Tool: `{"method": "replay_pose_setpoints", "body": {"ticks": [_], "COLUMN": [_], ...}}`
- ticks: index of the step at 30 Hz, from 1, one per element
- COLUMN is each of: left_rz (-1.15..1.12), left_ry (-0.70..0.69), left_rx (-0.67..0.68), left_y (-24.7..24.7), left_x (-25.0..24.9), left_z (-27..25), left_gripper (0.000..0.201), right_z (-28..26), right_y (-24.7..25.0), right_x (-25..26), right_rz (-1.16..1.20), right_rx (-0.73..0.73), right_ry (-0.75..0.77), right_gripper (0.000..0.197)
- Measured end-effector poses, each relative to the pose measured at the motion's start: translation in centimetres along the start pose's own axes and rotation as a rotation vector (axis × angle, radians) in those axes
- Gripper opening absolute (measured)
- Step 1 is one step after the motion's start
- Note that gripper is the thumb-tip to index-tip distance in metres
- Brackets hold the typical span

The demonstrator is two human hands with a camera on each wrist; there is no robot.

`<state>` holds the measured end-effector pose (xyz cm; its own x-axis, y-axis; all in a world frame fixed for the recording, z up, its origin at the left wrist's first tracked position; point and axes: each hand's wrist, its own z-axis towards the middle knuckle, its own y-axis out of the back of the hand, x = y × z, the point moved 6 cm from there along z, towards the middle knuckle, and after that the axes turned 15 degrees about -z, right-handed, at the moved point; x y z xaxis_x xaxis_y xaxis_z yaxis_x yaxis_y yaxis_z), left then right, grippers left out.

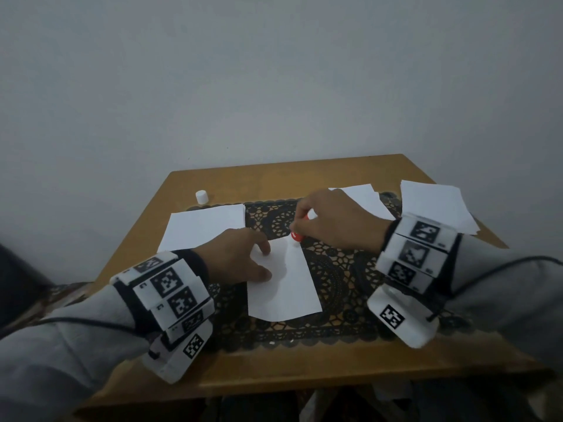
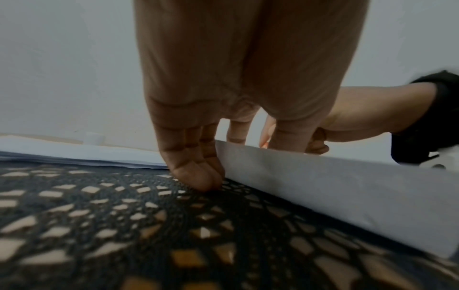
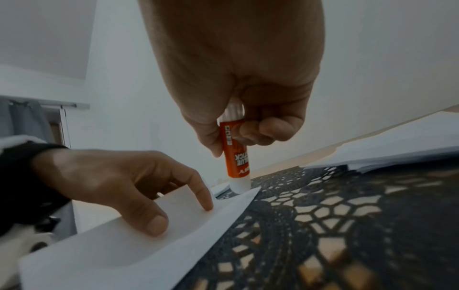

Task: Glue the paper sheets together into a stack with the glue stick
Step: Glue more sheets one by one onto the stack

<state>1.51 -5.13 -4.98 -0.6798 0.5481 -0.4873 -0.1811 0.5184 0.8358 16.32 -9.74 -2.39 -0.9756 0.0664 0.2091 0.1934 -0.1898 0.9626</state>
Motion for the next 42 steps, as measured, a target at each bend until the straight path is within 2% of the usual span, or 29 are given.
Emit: {"method": "replay_pose_setpoints", "body": {"ticks": [9, 17, 19, 22, 24, 26, 27, 30, 34, 36, 39, 42], "left_rz": [0.027, 0.003, -0.066, -0.298, -0.466, -0.485, -0.457, -0.352, -0.313, -0.297, -0.270, -0.313], "left_ry": [0.028, -0.003, -0.054, -0.184, -0.262, -0.310, -0.313, -0.238, -0.145, -0.103, -0.084, -0.121], "left_rx": [0.016, -0.009, -0.065, -0.189, -0.209, -0.136, -0.057, 0.209, 0.349, 0.353, 0.234, 0.130], "left_y": [-0.5, -0.5, 0.1, 2.0, 3.3, 4.2, 4.3, 4.1, 2.7, 1.7, 0.8, 0.3], "left_x": [-0.2, 0.2, 0.3, -0.4, -1.2, -2.3, -2.7, -3.0, -1.8, -0.9, 0.7, 1.4], "left_z": [0.1, 0.5, 0.9, 1.3, 1.5, 1.7, 1.7, 1.3, 0.0, -0.2, 0.4, 0.9], "left_gripper": [0.052, 0.048, 0.034, 0.011, 0.012, 0.020, 0.023, 0.024, 0.032, 0.036, 0.038, 0.038], "right_z": [1.1, -3.0, -4.0, -5.1, -5.3, -5.4, -5.4, -5.3, -4.6, -4.0, -3.6, -3.7], "right_y": [-0.9, -0.3, -0.3, -0.4, -0.5, -0.6, -0.5, -0.1, 1.3, 2.3, 3.1, 2.2], "right_x": [1.3, 2.5, 2.8, 2.8, 2.7, 2.5, 2.3, 1.8, 0.2, -1.1, -2.7, -2.8], "right_rz": [-0.043, -0.041, -0.033, -0.015, -0.002, 0.004, 0.010, 0.021, 0.029, 0.050, 0.062, 0.067], "right_rx": [0.052, 0.169, 0.209, 0.245, 0.269, 0.290, 0.297, 0.297, 0.218, 0.123, 0.001, 0.027], "right_ry": [0.033, 0.095, 0.111, 0.126, 0.132, 0.129, 0.129, 0.131, 0.080, 0.001, -0.120, -0.124], "right_gripper": [0.014, 0.015, 0.015, 0.014, 0.015, 0.016, 0.016, 0.015, 0.016, 0.016, 0.019, 0.019]}}
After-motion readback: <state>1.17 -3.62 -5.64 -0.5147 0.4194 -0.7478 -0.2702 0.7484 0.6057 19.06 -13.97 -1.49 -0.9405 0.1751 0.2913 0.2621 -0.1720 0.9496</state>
